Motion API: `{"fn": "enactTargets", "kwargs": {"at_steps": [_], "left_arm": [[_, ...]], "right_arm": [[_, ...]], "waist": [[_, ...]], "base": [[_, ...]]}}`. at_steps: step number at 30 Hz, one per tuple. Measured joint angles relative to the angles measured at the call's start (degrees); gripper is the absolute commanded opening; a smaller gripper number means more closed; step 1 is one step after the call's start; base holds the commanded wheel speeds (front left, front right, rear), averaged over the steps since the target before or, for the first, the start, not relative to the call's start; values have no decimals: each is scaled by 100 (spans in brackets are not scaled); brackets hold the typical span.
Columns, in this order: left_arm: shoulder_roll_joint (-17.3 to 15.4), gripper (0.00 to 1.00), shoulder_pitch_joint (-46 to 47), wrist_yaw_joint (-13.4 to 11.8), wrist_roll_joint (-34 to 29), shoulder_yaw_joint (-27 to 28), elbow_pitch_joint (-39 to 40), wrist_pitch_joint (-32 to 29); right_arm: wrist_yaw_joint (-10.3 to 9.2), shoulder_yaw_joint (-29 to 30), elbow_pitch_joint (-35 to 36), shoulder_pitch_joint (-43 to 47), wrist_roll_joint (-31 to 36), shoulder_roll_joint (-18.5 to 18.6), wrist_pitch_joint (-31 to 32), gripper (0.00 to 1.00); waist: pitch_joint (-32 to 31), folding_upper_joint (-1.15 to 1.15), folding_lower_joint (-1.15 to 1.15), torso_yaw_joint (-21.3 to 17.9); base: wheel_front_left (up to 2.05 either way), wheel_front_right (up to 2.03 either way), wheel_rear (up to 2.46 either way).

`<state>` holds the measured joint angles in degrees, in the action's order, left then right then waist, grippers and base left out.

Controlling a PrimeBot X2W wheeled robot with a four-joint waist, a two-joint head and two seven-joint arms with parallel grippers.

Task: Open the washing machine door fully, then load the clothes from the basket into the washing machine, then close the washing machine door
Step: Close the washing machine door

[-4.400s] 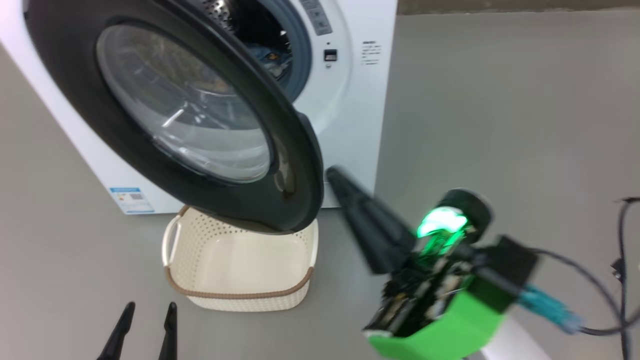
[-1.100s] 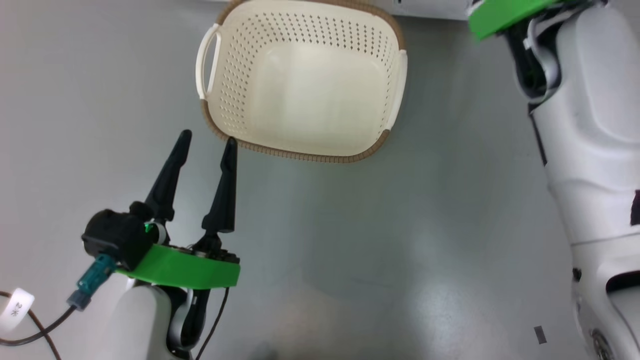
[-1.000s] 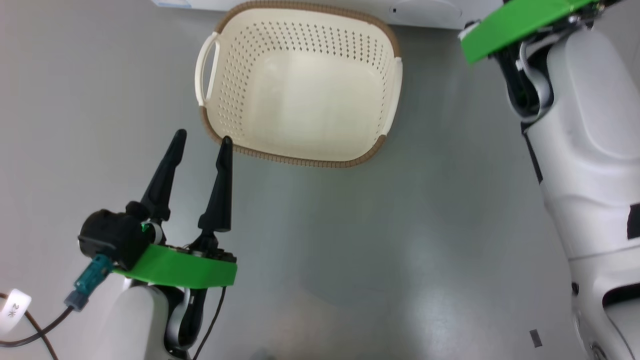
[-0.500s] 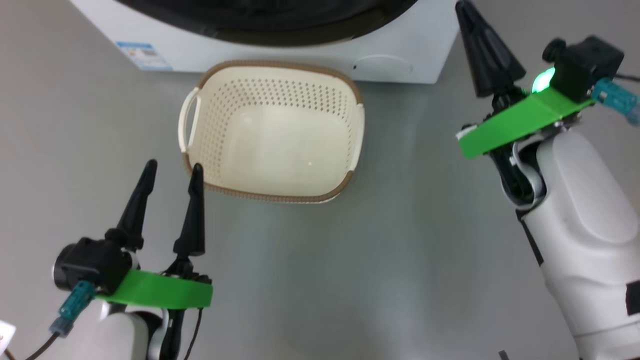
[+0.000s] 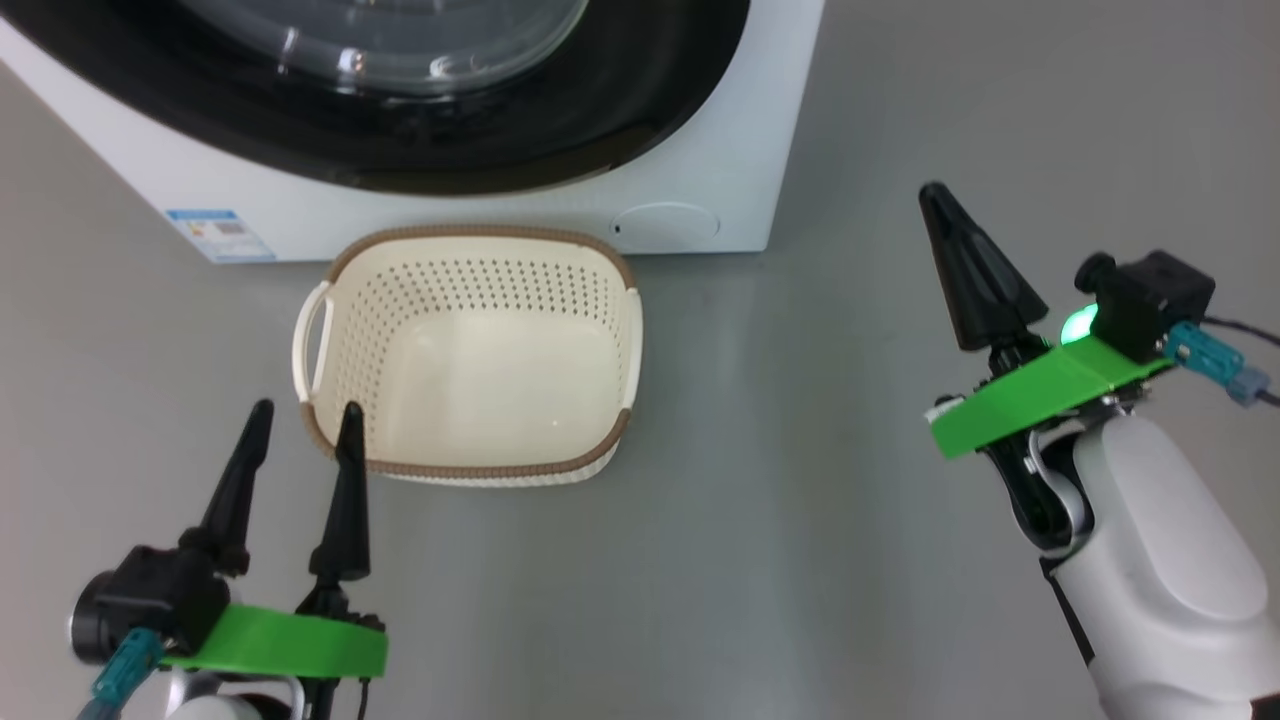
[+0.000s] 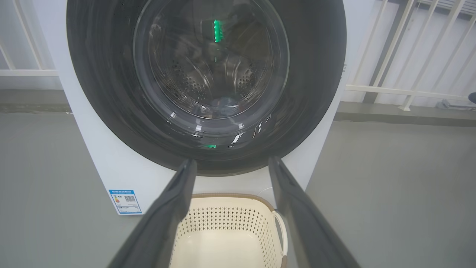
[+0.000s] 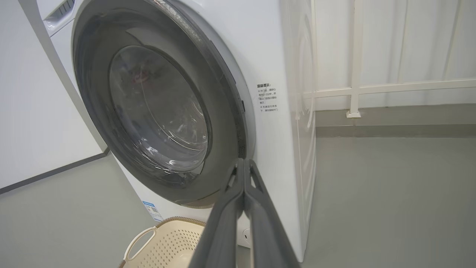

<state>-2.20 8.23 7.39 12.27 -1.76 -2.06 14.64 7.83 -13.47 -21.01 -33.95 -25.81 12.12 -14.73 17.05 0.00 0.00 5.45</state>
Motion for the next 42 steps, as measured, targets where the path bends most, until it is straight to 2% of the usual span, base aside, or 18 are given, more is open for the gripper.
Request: {"fn": "enactTargets", "kwargs": {"at_steps": [1,6,25,33,42], "left_arm": [[1,100,-41,0,-8,56,-15,0],[2,100,-274,0,-36,328,-70,0],[7,100,-1118,-9,-110,650,-69,-1],[4,100,-1488,-214,-87,643,-38,0],[1,100,-1886,-301,-87,579,49,-1]], "right_arm": [[0,41,22,93,5,-4,0,100],[0,196,115,459,63,-26,0,100],[0,878,700,2201,216,-191,0,100],[0,1043,927,2887,480,-347,1,100],[0,1251,1059,3387,611,-478,1,100]], "waist": [[-51,0,0,-33],[-309,0,0,-194],[-1099,0,0,-602],[-1405,0,0,-648],[-1689,0,0,-618]], "base": [[0,0,0],[0,0,0],[0,0,0],[0,0,0],[0,0,0]]}}
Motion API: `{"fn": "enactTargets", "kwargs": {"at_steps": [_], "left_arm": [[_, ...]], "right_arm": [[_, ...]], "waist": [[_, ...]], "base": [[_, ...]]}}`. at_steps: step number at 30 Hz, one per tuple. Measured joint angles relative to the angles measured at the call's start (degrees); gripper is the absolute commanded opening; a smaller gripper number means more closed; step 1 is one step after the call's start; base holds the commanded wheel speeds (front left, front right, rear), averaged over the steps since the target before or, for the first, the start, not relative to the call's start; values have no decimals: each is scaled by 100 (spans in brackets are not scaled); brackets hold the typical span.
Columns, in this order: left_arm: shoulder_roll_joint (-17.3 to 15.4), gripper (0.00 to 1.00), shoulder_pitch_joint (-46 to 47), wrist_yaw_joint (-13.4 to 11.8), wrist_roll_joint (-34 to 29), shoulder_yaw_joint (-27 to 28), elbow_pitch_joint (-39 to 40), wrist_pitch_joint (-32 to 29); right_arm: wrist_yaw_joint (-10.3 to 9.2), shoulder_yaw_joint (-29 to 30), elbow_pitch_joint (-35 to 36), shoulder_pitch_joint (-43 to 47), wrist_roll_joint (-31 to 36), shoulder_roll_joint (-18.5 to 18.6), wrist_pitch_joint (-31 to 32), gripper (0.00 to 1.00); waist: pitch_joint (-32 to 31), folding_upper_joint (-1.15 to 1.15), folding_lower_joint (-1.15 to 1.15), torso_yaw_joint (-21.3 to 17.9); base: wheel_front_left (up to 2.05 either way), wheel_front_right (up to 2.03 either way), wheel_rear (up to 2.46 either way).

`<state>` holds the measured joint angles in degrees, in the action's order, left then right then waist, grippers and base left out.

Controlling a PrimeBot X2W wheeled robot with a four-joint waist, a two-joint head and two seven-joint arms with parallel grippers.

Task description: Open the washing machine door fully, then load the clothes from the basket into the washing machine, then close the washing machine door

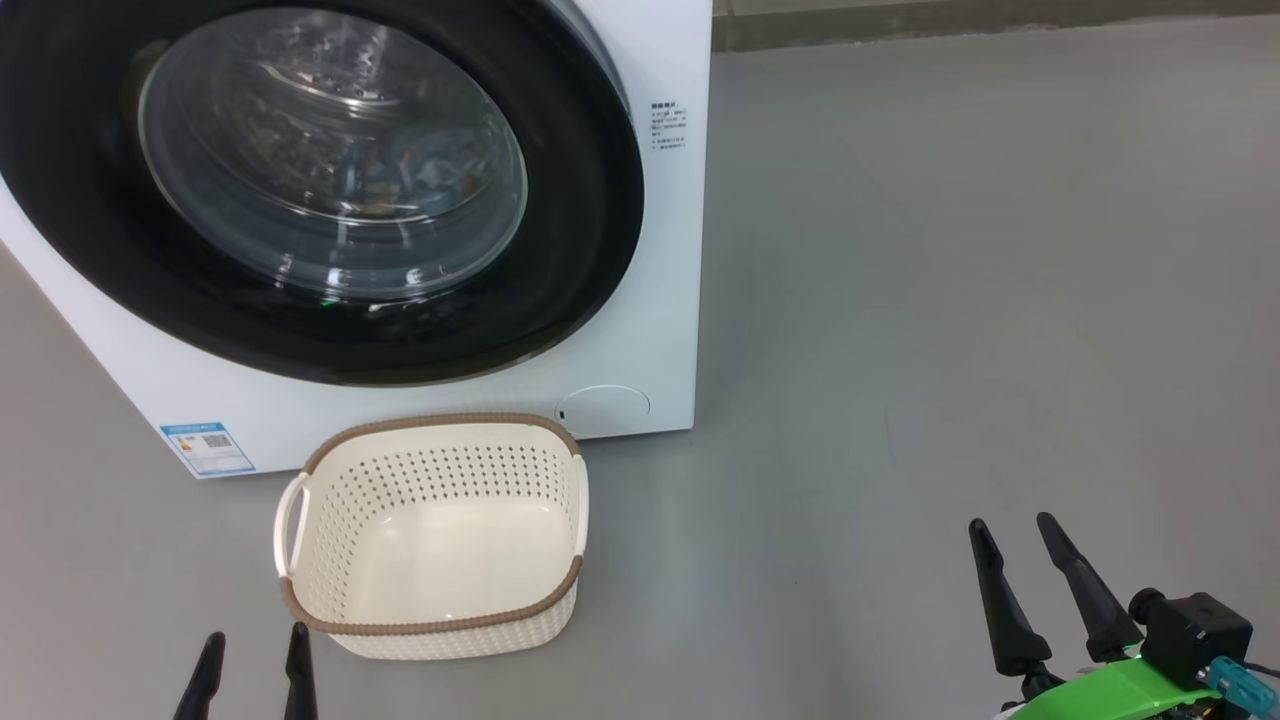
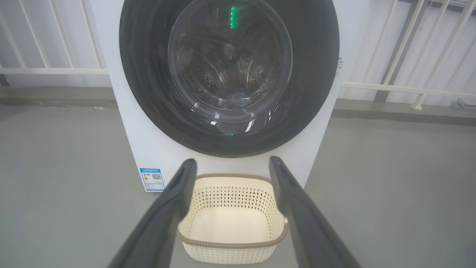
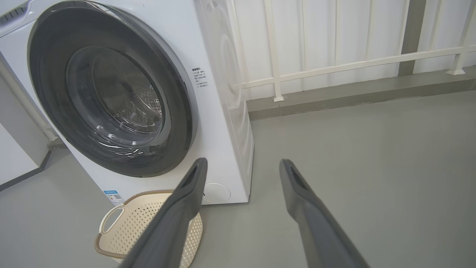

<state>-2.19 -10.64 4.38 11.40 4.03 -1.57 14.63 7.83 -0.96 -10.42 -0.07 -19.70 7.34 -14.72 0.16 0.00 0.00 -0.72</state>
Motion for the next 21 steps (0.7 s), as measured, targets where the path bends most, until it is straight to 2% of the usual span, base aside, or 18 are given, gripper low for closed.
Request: {"fn": "enactTargets", "kwargs": {"at_steps": [10,21], "left_arm": [[-1,100,-143,-97,0,-68,100,0],[-2,100,-148,-190,2,-145,146,0]], "right_arm": [[0,74,56,162,177,-172,0,100],[0,158,55,175,247,-198,0,100]], "waist": [[-103,0,0,59],[-129,0,0,116]], "base": [[0,0,0],[0,0,0]]}}
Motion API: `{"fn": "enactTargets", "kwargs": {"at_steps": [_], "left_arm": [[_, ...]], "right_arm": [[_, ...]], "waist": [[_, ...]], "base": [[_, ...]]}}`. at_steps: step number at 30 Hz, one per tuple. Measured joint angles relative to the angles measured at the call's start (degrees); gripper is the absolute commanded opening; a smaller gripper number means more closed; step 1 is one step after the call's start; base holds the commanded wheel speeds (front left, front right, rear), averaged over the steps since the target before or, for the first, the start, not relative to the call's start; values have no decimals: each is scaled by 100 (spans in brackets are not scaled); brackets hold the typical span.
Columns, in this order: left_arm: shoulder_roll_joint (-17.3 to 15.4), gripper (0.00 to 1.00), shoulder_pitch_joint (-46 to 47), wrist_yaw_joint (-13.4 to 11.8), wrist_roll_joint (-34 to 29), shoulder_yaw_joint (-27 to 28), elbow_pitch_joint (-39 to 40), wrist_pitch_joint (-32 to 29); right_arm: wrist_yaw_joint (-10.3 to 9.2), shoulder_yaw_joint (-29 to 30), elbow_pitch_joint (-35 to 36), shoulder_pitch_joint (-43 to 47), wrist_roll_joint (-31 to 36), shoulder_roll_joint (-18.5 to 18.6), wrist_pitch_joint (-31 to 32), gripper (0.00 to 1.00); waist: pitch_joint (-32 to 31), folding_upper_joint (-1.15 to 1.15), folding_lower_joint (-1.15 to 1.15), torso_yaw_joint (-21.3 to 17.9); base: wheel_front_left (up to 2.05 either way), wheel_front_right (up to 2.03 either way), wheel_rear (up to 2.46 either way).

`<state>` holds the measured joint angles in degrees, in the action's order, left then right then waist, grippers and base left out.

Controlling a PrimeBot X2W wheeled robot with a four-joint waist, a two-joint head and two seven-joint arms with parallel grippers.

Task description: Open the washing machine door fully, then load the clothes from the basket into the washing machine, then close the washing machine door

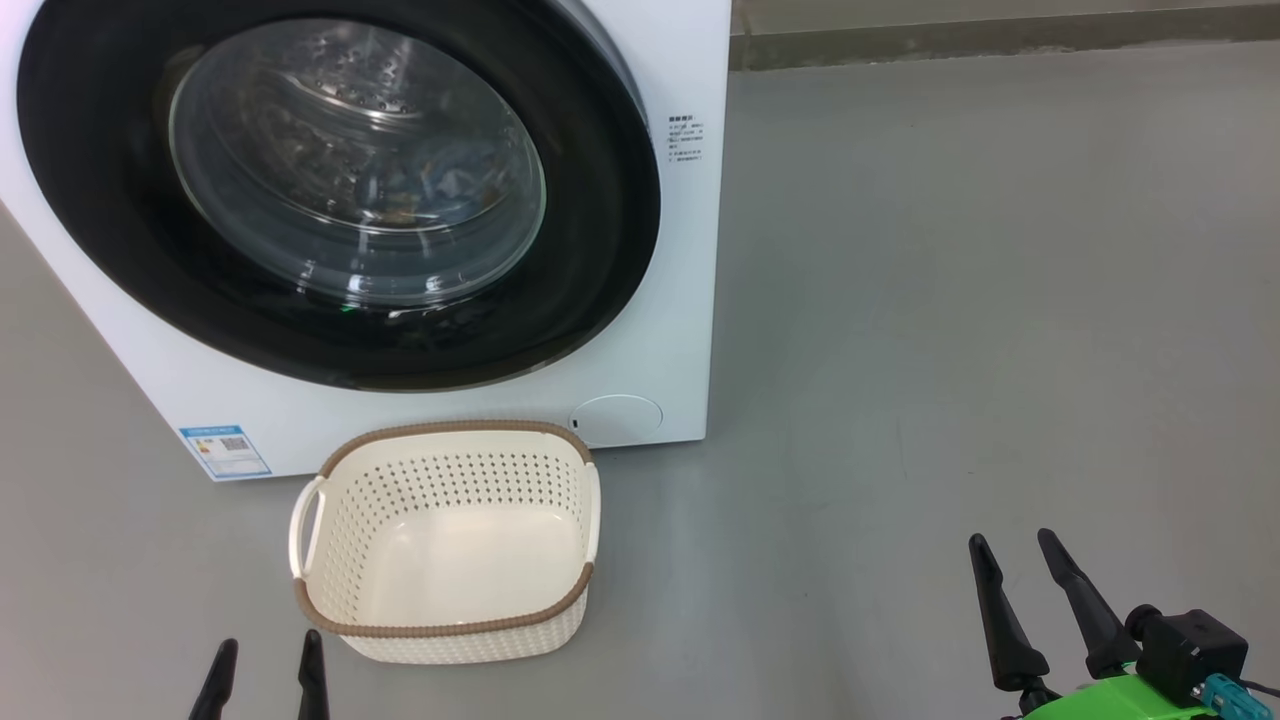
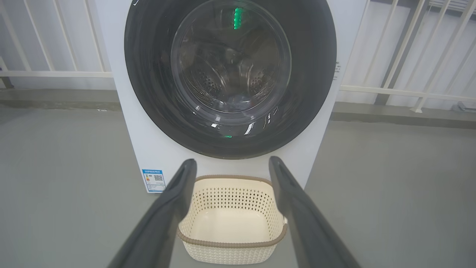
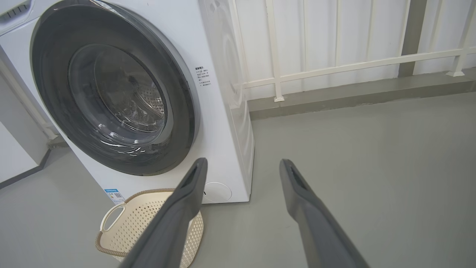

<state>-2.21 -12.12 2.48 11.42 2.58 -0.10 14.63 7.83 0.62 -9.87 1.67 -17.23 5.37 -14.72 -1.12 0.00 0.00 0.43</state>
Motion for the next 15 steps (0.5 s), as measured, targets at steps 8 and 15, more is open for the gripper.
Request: {"fn": "enactTargets", "kwargs": {"at_steps": [8,15], "left_arm": [[0,100,0,-21,16,-3,10,0],[-1,100,0,-13,11,-14,23,0]], "right_arm": [[0,7,1,1,2,-42,0,100],[0,-3,1,1,2,-56,0,100]], "waist": [[43,0,0,23],[59,0,0,12]], "base": [[0,0,0],[0,0,0]]}}
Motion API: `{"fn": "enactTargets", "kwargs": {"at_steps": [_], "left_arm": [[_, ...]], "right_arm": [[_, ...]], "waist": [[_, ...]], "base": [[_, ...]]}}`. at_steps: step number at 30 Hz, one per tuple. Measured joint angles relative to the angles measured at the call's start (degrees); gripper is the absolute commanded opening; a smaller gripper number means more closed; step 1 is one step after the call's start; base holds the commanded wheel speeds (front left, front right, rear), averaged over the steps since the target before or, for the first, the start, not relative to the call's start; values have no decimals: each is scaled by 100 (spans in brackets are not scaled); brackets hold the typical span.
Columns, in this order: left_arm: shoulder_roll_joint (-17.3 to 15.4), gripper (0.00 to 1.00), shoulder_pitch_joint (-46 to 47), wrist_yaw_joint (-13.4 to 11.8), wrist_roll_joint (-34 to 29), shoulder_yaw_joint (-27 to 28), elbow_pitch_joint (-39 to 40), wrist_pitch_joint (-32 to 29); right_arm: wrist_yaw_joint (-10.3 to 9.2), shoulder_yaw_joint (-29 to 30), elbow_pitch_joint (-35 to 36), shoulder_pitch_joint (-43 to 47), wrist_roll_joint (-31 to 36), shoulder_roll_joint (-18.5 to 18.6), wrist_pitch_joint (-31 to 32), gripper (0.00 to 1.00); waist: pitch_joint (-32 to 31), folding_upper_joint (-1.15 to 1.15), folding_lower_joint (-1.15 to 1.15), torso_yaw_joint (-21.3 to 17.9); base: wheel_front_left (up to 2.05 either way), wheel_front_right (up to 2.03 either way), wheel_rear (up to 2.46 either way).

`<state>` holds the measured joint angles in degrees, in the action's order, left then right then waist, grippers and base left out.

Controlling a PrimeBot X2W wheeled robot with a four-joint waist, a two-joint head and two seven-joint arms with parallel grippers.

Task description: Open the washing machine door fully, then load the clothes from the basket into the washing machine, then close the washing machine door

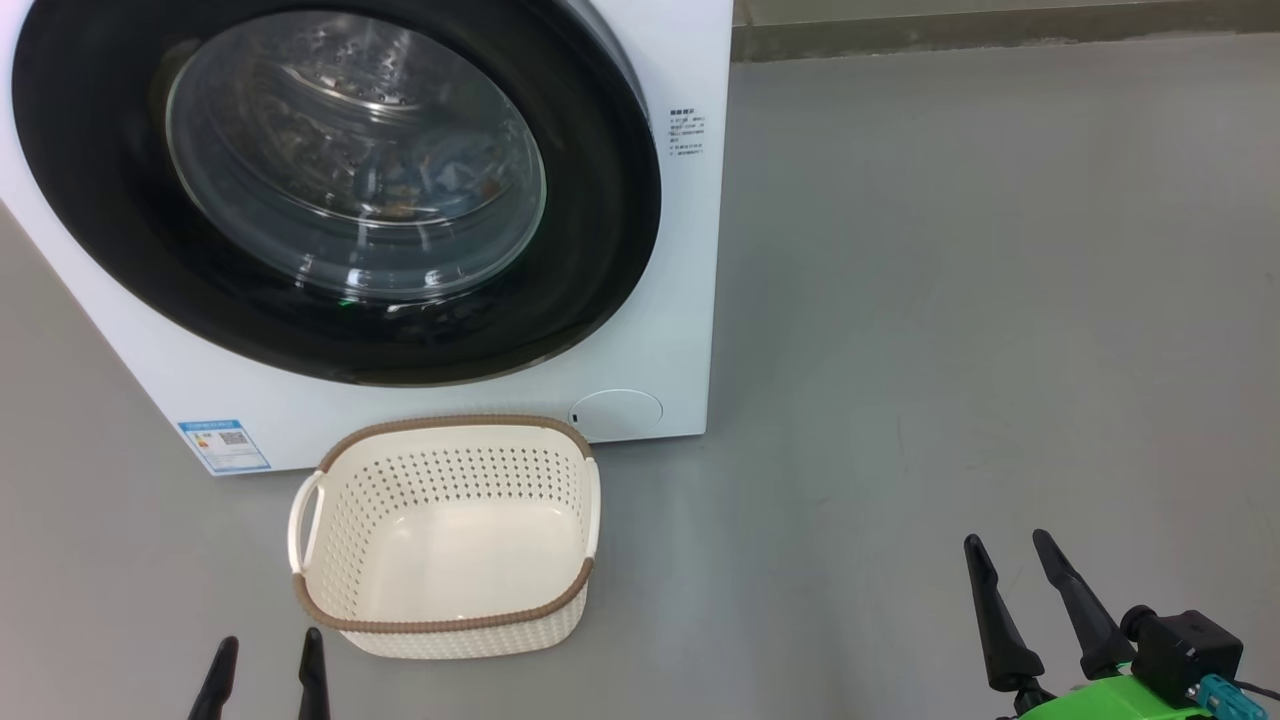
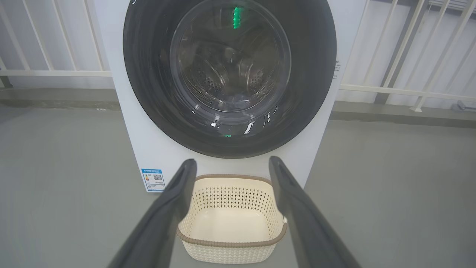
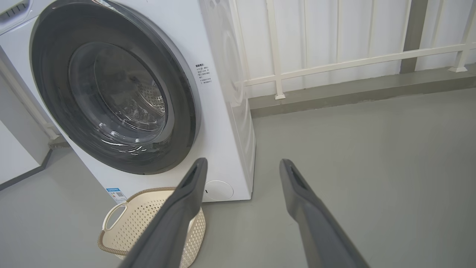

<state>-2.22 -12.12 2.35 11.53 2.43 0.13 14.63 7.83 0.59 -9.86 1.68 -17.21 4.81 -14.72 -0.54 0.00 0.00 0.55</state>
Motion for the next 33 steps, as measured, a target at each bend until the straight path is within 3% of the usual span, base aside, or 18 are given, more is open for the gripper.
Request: {"fn": "enactTargets", "kwargs": {"at_steps": [8,9,14,33], "left_arm": [[0,100,-1,51,-9,-10,22,0],[11,0,2,51,-7,-14,-20,-2],[113,0,1,51,77,-59,-298,-43],[109,0,76,97,1272,-41,-491,-349]], "right_arm": [[0,2,-2,0,-1,-1,0,100],[1,1,-43,0,-2,-2,0,0],[1,0,-331,117,-73,-37,35,0],[1,73,-358,101,-1190,-74,355,0]], "waist": [[-15,0,0,6],[-14,0,0,5],[-13,0,0,5],[0,0,1,-5]], "base": [[0,0,0],[0,0,0],[0,0,0],[0,0,0]]}}
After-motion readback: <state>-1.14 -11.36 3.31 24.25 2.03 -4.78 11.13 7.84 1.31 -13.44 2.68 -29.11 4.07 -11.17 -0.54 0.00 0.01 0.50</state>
